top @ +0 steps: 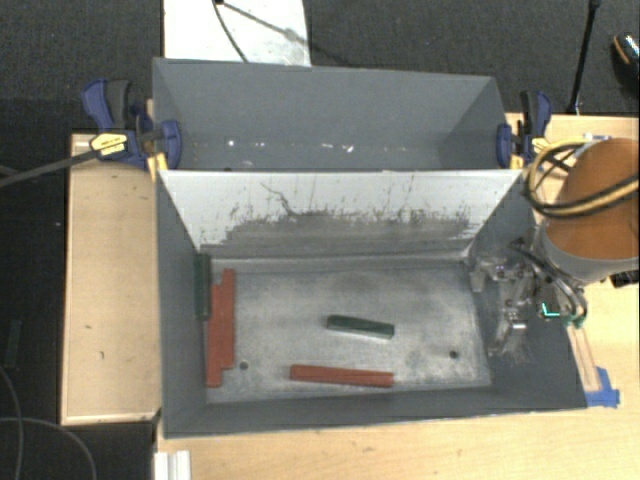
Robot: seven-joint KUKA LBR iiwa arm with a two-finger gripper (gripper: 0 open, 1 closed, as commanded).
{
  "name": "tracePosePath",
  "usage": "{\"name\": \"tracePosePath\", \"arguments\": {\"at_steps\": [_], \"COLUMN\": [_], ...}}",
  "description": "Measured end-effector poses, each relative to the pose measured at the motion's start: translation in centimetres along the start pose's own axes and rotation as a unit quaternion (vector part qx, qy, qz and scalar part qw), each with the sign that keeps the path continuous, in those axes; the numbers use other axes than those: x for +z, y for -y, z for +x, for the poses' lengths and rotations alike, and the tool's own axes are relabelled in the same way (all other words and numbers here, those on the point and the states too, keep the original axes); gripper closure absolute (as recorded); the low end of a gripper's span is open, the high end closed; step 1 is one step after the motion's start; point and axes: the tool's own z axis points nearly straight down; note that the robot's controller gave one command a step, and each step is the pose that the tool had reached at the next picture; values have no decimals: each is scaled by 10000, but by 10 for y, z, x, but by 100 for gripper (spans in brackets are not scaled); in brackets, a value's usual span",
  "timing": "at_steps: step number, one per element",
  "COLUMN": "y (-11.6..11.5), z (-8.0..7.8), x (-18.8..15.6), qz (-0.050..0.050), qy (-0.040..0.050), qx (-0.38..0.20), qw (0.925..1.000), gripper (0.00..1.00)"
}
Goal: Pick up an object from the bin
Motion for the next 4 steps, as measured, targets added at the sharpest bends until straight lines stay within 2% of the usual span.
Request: {"name": "tracePosePath", "arguments": {"at_steps": [1, 2, 3, 4], "y": [-104, -168, -162, -150], "z": [-26, -7, -8, 9], "x": [75, 72, 72, -60], "qz": [-22, -16, 5, 2], "qy": [11, 16, 23, 73], "qx": [94, 328, 333, 254], "qw": [10000, 9995, 9994, 9997], "gripper": [0, 0, 100, 100]}}
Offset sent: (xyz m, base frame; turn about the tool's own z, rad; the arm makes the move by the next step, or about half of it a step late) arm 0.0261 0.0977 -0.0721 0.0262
